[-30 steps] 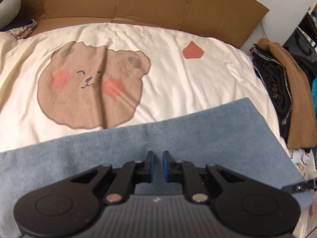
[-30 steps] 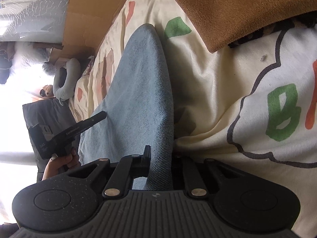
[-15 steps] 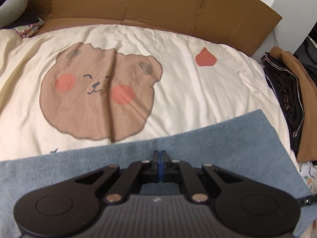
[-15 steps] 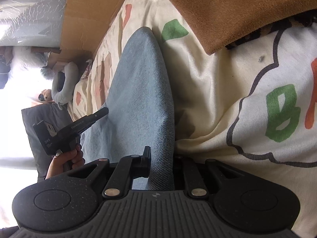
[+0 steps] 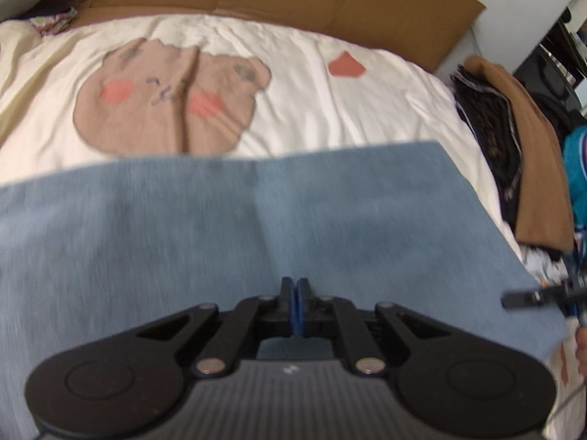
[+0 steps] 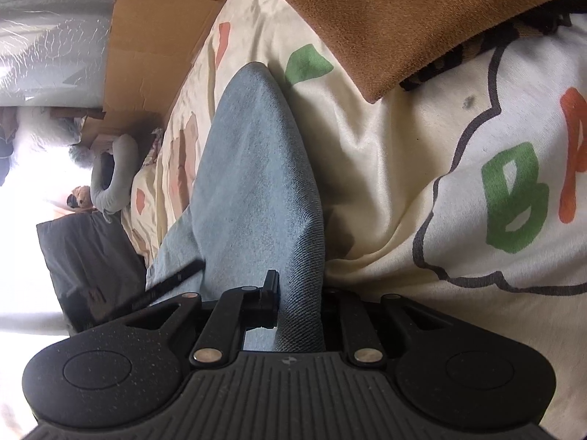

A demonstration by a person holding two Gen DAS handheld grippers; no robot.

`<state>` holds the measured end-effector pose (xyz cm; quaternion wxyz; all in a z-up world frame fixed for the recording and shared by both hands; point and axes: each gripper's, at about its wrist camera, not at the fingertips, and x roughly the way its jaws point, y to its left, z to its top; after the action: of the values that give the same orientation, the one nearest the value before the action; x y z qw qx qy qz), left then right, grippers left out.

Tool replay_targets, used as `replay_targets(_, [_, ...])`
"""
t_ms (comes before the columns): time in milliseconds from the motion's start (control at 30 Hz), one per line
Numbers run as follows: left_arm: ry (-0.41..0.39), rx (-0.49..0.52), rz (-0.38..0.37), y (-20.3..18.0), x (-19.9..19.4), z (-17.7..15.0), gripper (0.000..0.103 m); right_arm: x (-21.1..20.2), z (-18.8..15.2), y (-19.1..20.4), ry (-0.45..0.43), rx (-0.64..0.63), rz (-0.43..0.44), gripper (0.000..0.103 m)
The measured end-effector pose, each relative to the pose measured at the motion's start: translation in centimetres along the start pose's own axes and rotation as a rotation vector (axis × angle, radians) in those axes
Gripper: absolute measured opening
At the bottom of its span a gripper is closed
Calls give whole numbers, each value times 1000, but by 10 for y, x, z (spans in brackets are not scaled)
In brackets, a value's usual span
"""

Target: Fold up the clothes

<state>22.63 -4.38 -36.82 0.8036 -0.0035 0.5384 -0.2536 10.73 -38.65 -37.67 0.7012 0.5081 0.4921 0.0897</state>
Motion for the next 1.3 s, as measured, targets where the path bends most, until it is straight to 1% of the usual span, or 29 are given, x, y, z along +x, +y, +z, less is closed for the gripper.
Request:
replay_targets(233, [40, -12, -31, -5, -20, -47, 4, 4, 2, -3, -14, 14, 10, 15])
replay_targets(400, [52, -68, -74, -3, -31, -58, 4, 2, 1, -4, -22, 10, 18, 14])
replay_targets(433, [54, -74, -78, -1, -34, -59, 6, 1, 1, -3, -23, 8, 18, 14])
replay_targets(500, [53, -84, -80, 1, -39, -59, 15, -1, 1, 2, -23, -1, 6, 11])
replay_targets(567, [38, -89, -70, 2, -46, -57, 30, -3, 2, 7, -22, -14, -9, 10])
replay_targets(600, [30, -88, -72, 2, -49, -56, 33, -4, 2, 10, -21, -22, -18, 10])
replay_targets(667, [10, -87, -72, 4, -56, -53, 46, -6, 1, 18, -21, -39, -36, 9])
replay_targets(700, [0, -86, -72, 5, -60, -52, 49, -7, 1, 23, -21, -49, -45, 9])
replay_targets(767, [-24, -94, -58, 8, -69, -47, 62, -10, -1, 33, -20, -67, -66, 8])
replay_targets(833, [-49, -115, -51, 13, -78, -41, 67, -12, -2, 45, -20, -86, -96, 8])
replay_targets(900, [-77, -144, -50, 20, -89, -37, 69, -14, -2, 58, -19, -107, -129, 8])
replay_targets(1000, [-125, -179, -37, 34, -107, -33, 73, -17, -2, 83, -20, -148, -146, 7])
replay_targets(1100, [-166, -214, -8, 50, -124, -36, 75, -18, -1, 113, -14, -188, -180, 7])
replay_targets(1300, [-232, -344, 26, 90, -152, -50, 75, -13, 1, 160, 11, -261, -276, 7])
